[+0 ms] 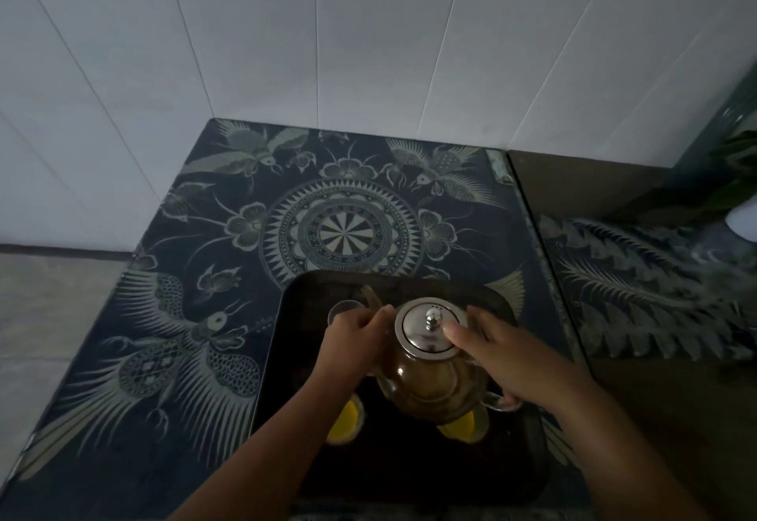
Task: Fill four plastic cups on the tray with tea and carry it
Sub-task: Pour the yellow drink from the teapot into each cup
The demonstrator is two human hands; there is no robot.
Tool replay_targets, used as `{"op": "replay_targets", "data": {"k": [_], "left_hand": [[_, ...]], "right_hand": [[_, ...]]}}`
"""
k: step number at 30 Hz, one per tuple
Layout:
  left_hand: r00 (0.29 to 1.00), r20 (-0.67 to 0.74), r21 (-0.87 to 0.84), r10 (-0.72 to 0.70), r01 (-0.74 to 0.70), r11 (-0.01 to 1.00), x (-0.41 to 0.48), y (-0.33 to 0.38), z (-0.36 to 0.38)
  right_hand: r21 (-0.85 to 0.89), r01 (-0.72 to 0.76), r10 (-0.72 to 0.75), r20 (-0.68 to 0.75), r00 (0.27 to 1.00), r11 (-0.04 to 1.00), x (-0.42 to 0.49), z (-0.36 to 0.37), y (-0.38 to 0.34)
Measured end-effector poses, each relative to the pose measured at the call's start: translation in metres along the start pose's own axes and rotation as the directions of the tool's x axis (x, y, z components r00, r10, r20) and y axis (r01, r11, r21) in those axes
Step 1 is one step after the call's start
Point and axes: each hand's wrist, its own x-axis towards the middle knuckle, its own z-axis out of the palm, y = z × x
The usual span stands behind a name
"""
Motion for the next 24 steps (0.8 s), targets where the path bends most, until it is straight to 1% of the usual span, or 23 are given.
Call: {"op": "replay_targets", "data": {"k": [4,8,14,20,24], "left_hand": [[0.995,0.087,-0.017,-0.056,0.057,0.998,0.019,-0.017,-0.011],[0.981,0.154,-0.045,-0.115,0.123,0.991,0.03,-0.028,-0.017],[0.957,0.215,-0.091,-0.194,0.217,0.972,0.035,-0.042,-0.018],[0.946,0.255,-0.11,-0.199,0.233,0.966,0.031,-0.047,-0.014],[0.938,0.277,-0.137,-0.207,0.252,0.958,0.032,-0.05,-0.01]], "right_hand": [[-0.021,-0.061,0.062,0.015,0.998,0.998,0.009,0.012,-0.013],[-0.004,-0.138,0.138,0.023,0.99,0.99,0.019,0.021,-0.022],[-0.066,-0.18,0.183,0.049,0.982,0.981,0.027,0.024,-0.031],[-0.13,-0.194,0.203,0.061,0.977,0.972,0.032,0.02,-0.029],[-0.169,-0.225,0.242,0.086,0.967,0.96,0.037,0.016,-0.029]]}}
